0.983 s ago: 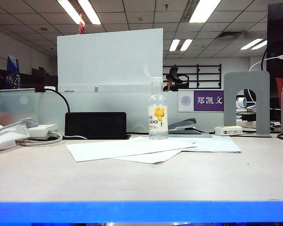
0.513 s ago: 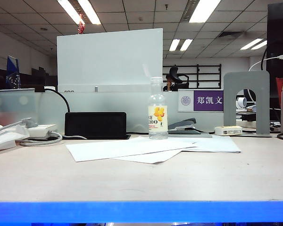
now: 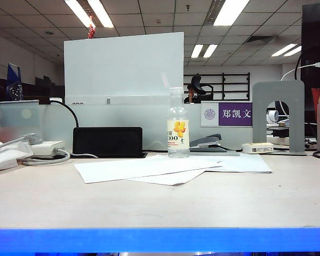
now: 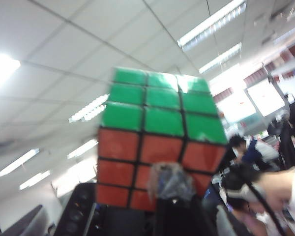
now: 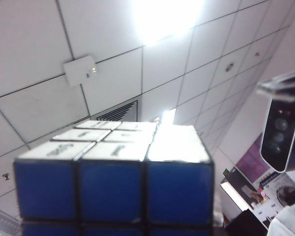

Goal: Rotate the Rubik's Cube so that the bottom side is facing up.

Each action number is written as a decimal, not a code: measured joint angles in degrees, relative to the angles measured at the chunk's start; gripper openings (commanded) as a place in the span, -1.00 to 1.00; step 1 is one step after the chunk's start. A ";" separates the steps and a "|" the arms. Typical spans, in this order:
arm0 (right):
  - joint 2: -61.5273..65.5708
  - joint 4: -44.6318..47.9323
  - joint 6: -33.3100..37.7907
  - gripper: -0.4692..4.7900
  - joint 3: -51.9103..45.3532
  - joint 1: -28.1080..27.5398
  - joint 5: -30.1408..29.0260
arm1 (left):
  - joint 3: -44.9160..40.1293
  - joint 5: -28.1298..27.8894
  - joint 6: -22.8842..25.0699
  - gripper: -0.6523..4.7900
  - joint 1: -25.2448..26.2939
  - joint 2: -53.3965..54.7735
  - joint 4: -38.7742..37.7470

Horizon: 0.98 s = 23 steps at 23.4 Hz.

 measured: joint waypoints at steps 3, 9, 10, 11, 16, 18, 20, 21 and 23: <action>-0.04 -0.17 -0.02 0.20 -0.02 0.39 -0.02 | 2.38 -0.35 0.00 1.00 -0.33 0.79 0.37; 0.00 -1.29 -0.48 0.20 -0.09 1.38 0.90 | 4.28 0.07 -3.13 1.00 -2.25 4.52 1.44; 0.00 -1.16 -0.48 0.20 -0.09 1.46 0.72 | 4.28 0.11 -3.19 1.00 -3.69 4.61 1.42; 0.00 -0.96 -0.44 0.20 -0.07 1.62 0.48 | 4.28 0.15 -3.19 1.00 -4.74 4.59 1.49; -0.04 -0.72 -0.74 0.20 -0.07 1.79 -0.07 | 4.31 -0.28 -3.19 1.00 -6.05 4.76 3.74; -0.07 -0.50 -1.73 0.18 -0.04 1.92 -0.15 | 5.25 -0.39 -3.52 1.00 -6.08 4.90 4.66; -0.09 -0.61 -2.29 0.18 -0.04 1.81 -0.22 | 6.25 -0.57 -4.07 1.00 -6.10 4.72 4.92; -0.02 -0.87 -2.43 0.18 -0.07 1.77 -0.24 | 6.27 -0.55 -4.26 1.00 -6.10 4.61 5.25; 0.00 -1.16 -2.32 0.17 -0.09 1.79 -0.46 | 6.27 -0.55 -5.60 1.00 -6.10 4.76 5.22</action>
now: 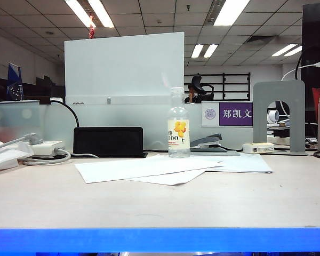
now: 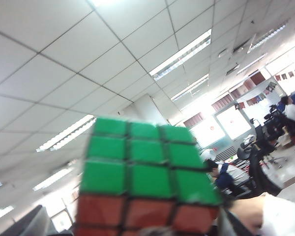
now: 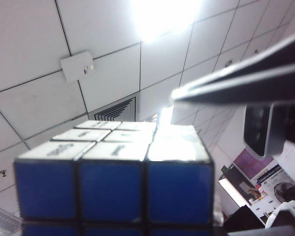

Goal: Rotate the Rubik's Cube so that the bottom side is facing up.

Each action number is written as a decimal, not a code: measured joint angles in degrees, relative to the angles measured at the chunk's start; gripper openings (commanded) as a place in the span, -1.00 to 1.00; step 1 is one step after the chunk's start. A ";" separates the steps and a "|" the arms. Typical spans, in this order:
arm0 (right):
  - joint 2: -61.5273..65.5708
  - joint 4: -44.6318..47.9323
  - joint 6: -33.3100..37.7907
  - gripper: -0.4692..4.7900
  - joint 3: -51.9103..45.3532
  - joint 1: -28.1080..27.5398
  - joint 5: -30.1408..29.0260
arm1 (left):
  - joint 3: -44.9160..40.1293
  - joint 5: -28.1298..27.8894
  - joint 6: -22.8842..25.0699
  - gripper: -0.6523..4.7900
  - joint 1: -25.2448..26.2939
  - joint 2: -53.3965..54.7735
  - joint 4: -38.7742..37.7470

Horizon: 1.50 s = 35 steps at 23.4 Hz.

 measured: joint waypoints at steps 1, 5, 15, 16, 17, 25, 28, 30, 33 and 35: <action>0.00 0.00 0.09 0.17 0.00 0.02 0.02 | 0.00 0.00 -0.57 1.00 0.00 0.13 -0.15; 0.00 0.13 0.11 0.16 0.00 0.04 0.00 | 0.00 0.00 -1.31 1.00 0.00 0.04 -0.13; 0.00 -0.31 -0.48 0.06 0.00 -0.11 -0.50 | 0.02 0.00 1.14 0.90 -0.02 1.22 0.76; 0.00 -0.48 -0.94 0.06 0.00 -0.22 -0.35 | 0.02 -0.02 1.14 0.90 -0.04 1.81 1.18; 0.02 -0.52 -1.51 0.06 0.00 -0.33 -0.24 | 0.02 0.00 1.20 0.90 -0.04 2.16 1.49; 0.04 -0.85 -4.63 -0.05 0.00 -1.18 0.52 | 0.02 -0.52 6.82 -0.27 -0.07 3.04 3.85; 0.04 -0.94 -4.61 -0.05 -0.02 -1.73 0.33 | 0.02 -0.22 7.85 -0.27 -0.07 3.45 3.69; 0.04 -1.09 -4.61 -0.03 0.00 -1.99 0.20 | 0.02 -0.24 7.89 -0.35 -0.07 3.65 3.74; -0.07 -2.19 -4.74 0.00 0.02 -2.47 -1.18 | 0.02 -0.46 8.07 -0.51 -0.07 4.02 3.93; -0.13 -2.40 -5.09 0.04 0.04 -2.54 -1.49 | 0.02 -0.48 8.33 -0.57 -0.07 4.17 4.39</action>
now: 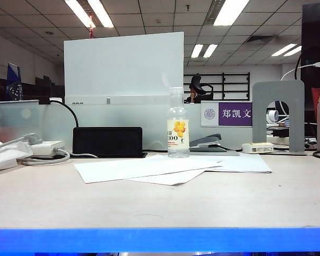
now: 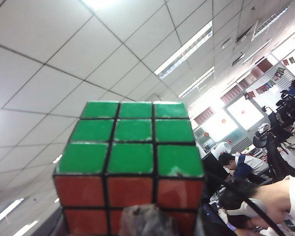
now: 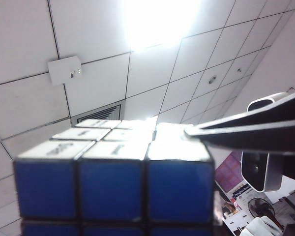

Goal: Rotate the Rubik's Cube so that the bottom side is facing up.

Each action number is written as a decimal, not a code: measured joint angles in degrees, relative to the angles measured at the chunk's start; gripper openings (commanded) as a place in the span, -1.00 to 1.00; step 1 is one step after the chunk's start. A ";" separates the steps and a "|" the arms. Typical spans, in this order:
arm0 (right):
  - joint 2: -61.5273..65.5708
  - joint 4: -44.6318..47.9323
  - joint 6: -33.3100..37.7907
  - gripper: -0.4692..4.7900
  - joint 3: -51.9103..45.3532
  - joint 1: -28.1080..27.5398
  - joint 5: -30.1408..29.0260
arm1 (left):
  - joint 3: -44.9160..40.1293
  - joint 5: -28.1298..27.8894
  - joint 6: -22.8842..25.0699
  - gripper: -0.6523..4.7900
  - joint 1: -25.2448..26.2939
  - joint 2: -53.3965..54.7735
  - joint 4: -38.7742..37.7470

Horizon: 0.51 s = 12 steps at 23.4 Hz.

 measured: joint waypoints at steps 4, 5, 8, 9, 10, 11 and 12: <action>0.00 -0.04 -0.11 0.15 0.04 -0.09 -0.42 | 0.00 0.02 0.63 -0.78 0.00 0.11 0.28; 0.00 -0.04 -0.13 0.16 0.04 -0.13 -0.44 | 0.00 0.02 0.81 -0.78 0.00 0.13 0.28; 0.00 -0.17 0.07 0.45 0.09 -1.51 -1.03 | 0.00 0.02 1.88 -0.78 0.00 0.42 -0.72; 0.00 -0.42 0.09 0.45 0.09 -2.03 -0.98 | -0.02 0.02 1.92 -0.78 0.00 0.70 -0.98; 0.00 -0.52 0.04 0.46 0.09 -2.64 -1.11 | -0.02 -0.42 1.97 -0.78 0.00 0.79 -1.29; 0.02 -0.44 0.02 0.46 0.04 -3.08 -1.66 | -0.02 -0.87 1.97 -0.78 0.02 0.79 -1.95; 0.00 -0.50 0.07 0.46 0.04 -3.28 -1.68 | -0.02 -0.98 1.95 -0.78 0.04 0.90 -2.01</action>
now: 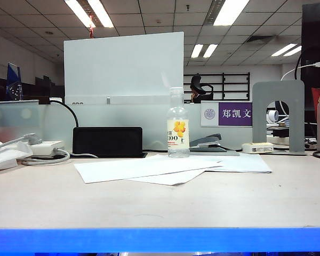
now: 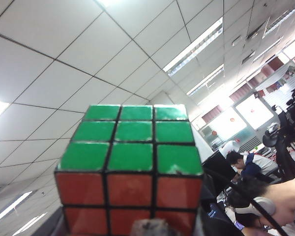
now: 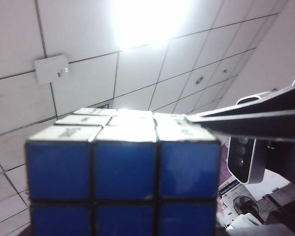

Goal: Rotate the Rubik's Cube so that the bottom side is facing up.

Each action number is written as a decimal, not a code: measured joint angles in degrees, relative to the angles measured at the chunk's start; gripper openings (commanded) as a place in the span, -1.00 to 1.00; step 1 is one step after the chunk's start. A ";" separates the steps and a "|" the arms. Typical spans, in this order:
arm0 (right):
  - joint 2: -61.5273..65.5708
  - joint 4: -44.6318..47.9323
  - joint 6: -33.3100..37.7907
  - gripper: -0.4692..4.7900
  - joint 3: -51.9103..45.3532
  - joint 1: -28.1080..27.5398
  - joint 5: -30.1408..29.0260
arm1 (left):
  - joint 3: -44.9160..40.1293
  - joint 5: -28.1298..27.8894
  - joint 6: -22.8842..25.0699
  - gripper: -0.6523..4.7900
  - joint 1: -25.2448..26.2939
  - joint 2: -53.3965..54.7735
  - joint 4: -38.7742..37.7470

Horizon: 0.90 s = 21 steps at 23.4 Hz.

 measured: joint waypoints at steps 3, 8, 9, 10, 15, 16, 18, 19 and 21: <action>0.00 0.04 0.02 0.46 0.00 -0.04 0.09 | 0.00 -0.09 0.00 -0.78 -0.02 0.02 -0.70; 0.00 0.20 -0.24 0.94 -0.02 -1.49 -1.16 | 0.00 -0.66 0.13 -0.78 -0.02 0.04 -1.62; 0.04 0.09 -0.26 1.00 -0.07 -1.86 -1.36 | 0.00 -1.42 0.37 -0.78 -0.02 0.07 -2.43; 0.07 0.00 -0.24 1.00 -0.09 -2.36 -1.46 | 0.00 -1.57 0.94 -0.78 0.00 0.07 -3.50; 0.09 -0.04 -0.28 1.00 0.04 -3.61 -1.90 | 0.00 -1.57 3.72 -0.78 0.00 0.11 -7.76; 0.09 -0.07 -0.28 1.00 0.13 -3.91 -2.21 | 0.00 -1.55 4.26 -0.78 0.00 0.13 -8.00; 0.04 -0.04 -0.39 1.00 0.35 -4.68 -3.30 | 0.00 -1.55 5.64 -0.78 0.00 0.15 -9.22; 0.09 -0.22 -0.48 1.00 0.70 -5.51 -4.52 | 0.00 -1.53 6.56 -0.78 -0.02 0.15 -10.10; 0.04 -1.49 -0.72 1.00 1.51 -7.43 -8.26 | 0.00 -1.57 8.46 -0.78 0.00 0.13 -12.76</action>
